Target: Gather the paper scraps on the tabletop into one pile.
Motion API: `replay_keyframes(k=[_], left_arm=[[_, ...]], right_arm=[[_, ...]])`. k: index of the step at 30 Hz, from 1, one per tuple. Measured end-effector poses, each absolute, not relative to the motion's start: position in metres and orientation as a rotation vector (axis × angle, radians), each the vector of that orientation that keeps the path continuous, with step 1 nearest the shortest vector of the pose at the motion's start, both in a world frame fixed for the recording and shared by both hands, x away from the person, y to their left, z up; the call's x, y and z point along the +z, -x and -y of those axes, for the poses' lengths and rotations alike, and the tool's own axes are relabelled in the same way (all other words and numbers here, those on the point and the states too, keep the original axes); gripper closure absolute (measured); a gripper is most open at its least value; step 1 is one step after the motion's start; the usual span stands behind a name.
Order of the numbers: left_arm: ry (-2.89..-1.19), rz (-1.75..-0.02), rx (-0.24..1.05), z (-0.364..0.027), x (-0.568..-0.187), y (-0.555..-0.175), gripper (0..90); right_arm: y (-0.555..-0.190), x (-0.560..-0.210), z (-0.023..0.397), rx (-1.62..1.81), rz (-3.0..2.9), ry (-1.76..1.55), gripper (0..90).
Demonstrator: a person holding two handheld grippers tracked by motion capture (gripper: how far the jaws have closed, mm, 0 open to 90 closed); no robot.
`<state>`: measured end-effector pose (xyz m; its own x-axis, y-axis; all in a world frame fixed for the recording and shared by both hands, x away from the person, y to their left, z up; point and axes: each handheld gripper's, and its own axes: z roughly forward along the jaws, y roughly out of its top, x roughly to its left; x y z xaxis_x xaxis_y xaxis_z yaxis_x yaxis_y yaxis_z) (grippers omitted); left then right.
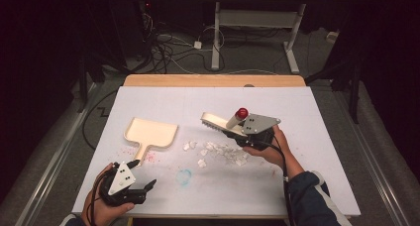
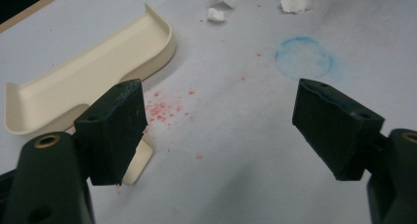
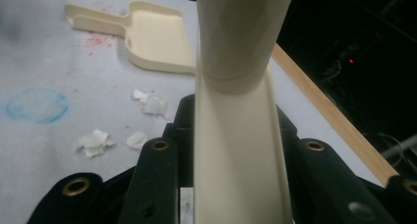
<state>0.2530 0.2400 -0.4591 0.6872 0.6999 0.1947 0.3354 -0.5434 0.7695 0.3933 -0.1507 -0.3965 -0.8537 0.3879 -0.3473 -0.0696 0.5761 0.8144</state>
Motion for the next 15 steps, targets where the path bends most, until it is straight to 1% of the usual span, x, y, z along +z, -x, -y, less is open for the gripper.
replay_keyframes(k=[6, 10, 15], left_arm=[[-2.159, -0.789, 0.643, -0.24, -0.458, -0.252, 20.2], [-2.159, -0.794, 0.649, -0.241, -0.457, -0.252, 20.2], [-2.143, -0.801, 0.673, -0.244, -0.455, -0.251, 20.2]], right_arm=[[-0.389, -0.389, 0.148, 1.285, -2.325, -0.443, 67.4], [-0.381, -0.39, 0.138, 1.32, -2.339, -0.613, 67.4], [-0.364, -0.396, 0.118, 1.446, -2.354, -0.813, 67.4]])
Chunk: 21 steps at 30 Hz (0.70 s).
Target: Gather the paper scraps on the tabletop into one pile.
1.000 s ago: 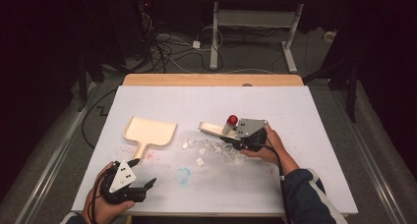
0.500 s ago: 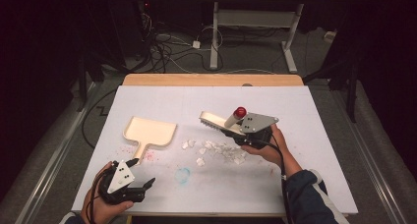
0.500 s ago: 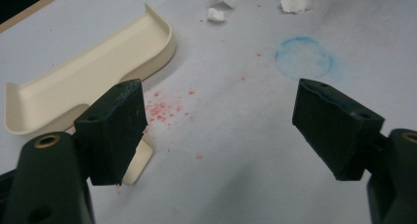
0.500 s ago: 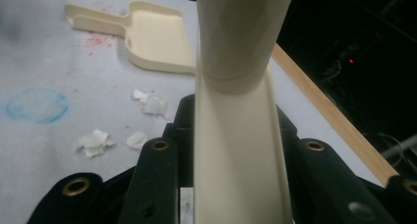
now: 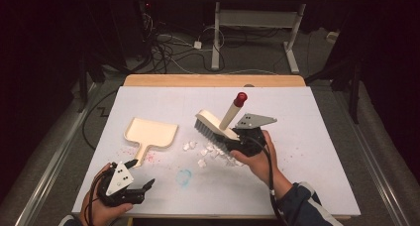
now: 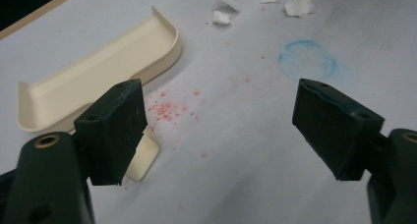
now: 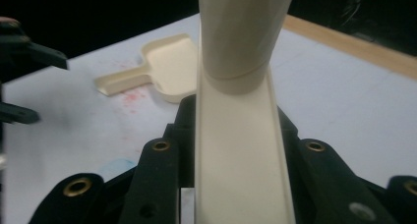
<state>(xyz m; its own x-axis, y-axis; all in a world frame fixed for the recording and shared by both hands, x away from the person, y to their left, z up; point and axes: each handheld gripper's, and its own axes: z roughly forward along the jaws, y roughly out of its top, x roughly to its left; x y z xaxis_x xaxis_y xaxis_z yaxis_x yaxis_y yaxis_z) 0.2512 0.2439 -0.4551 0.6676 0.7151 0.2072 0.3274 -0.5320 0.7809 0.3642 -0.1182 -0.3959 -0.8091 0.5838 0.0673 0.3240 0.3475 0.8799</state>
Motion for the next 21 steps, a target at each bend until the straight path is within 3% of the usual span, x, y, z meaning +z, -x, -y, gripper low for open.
replay_keyframes(k=[11, 21], left_arm=[[-2.14, -0.806, 0.673, -0.245, -0.455, -0.252, 20.2], [-2.155, -0.795, 0.661, -0.244, -0.457, -0.255, 20.2]], right_arm=[[-0.338, -0.44, 0.058, 1.453, -2.465, -0.987, 67.4], [-0.356, -0.46, 0.064, 1.314, -2.362, -1.128, 67.2]])
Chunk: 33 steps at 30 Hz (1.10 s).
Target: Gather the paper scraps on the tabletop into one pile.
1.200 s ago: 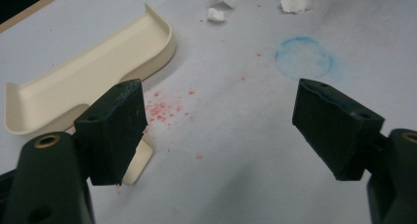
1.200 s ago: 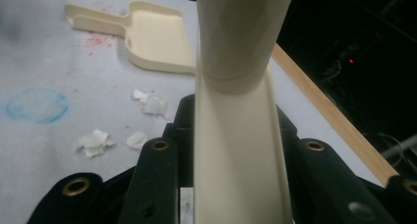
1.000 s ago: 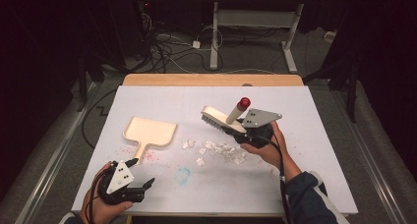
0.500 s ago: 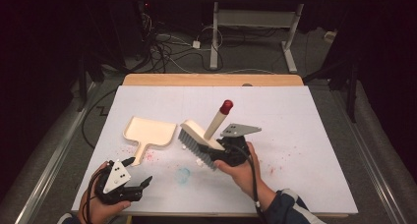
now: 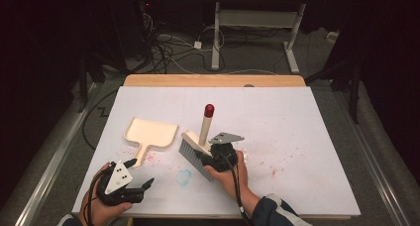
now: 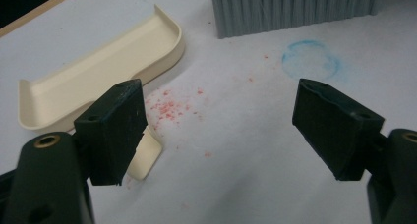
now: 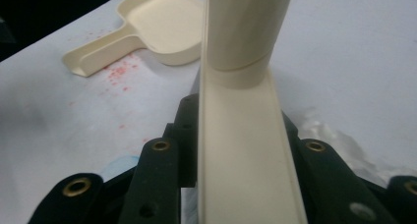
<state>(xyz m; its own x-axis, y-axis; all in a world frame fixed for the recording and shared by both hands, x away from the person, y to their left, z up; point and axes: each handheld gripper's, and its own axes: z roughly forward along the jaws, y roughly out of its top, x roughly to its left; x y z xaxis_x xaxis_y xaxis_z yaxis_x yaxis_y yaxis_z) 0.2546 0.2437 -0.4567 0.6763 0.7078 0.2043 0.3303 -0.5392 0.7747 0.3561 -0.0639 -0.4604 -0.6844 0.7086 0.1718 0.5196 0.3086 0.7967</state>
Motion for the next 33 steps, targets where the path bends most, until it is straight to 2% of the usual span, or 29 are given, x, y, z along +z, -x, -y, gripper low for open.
replay_keyframes(k=[11, 22, 33], left_arm=[[-2.18, -0.78, 0.637, -0.237, -0.46, -0.256, 20.2], [-2.204, -0.773, 0.61, -0.232, -0.461, -0.254, 20.2], [-2.216, -0.767, 0.61, -0.231, -0.461, -0.254, 20.2]], right_arm=[[-0.363, -0.458, 0.101, 1.256, -2.244, -1.271, 67.1], [-0.354, -0.452, 0.129, 1.236, -2.192, -1.332, 67.3], [-0.342, -0.427, 0.142, 1.31, -2.162, -1.263, 67.4]])
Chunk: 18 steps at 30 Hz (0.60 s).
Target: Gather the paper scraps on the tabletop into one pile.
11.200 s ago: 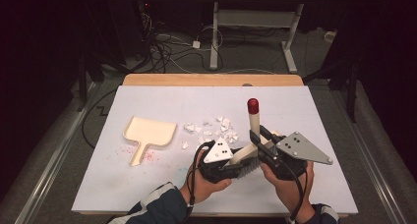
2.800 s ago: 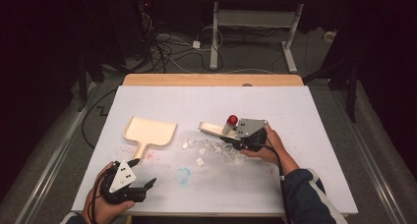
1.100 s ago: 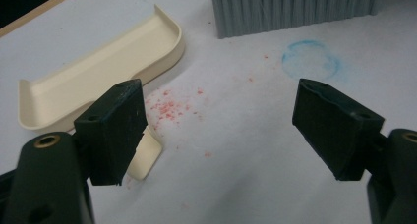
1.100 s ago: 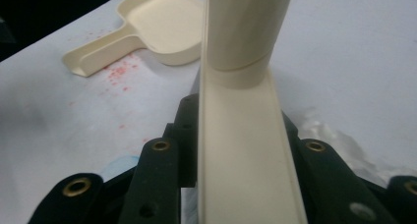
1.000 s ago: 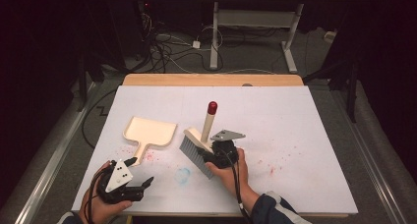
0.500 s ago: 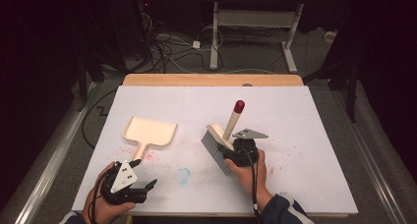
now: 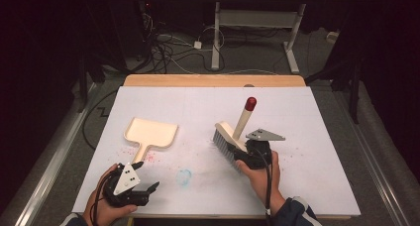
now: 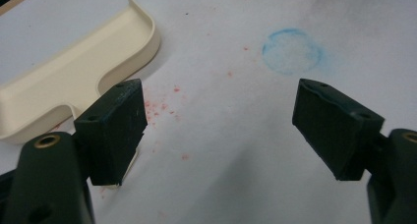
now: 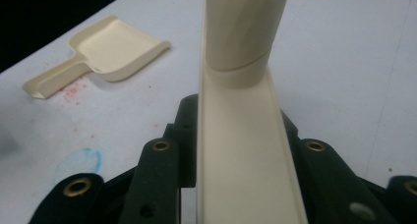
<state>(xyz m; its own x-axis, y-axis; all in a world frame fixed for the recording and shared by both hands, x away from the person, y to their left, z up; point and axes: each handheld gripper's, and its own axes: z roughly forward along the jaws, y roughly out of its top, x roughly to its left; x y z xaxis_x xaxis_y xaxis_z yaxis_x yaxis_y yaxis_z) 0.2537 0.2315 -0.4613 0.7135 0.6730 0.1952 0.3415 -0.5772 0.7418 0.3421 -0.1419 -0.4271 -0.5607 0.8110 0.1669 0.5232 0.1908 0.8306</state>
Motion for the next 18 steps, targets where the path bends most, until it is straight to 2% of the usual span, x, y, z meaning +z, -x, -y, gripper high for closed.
replay_keyframes(k=[8, 18], left_arm=[[-2.218, -0.771, 0.61, -0.232, -0.461, -0.254, 20.2], [-2.232, -0.774, 0.6, -0.231, -0.464, -0.256, 20.2]], right_arm=[[-0.341, -0.418, 0.138, 1.401, -2.145, -1.212, 67.3], [-0.352, -0.441, 0.095, 1.394, -2.208, -1.222, 67.3]])
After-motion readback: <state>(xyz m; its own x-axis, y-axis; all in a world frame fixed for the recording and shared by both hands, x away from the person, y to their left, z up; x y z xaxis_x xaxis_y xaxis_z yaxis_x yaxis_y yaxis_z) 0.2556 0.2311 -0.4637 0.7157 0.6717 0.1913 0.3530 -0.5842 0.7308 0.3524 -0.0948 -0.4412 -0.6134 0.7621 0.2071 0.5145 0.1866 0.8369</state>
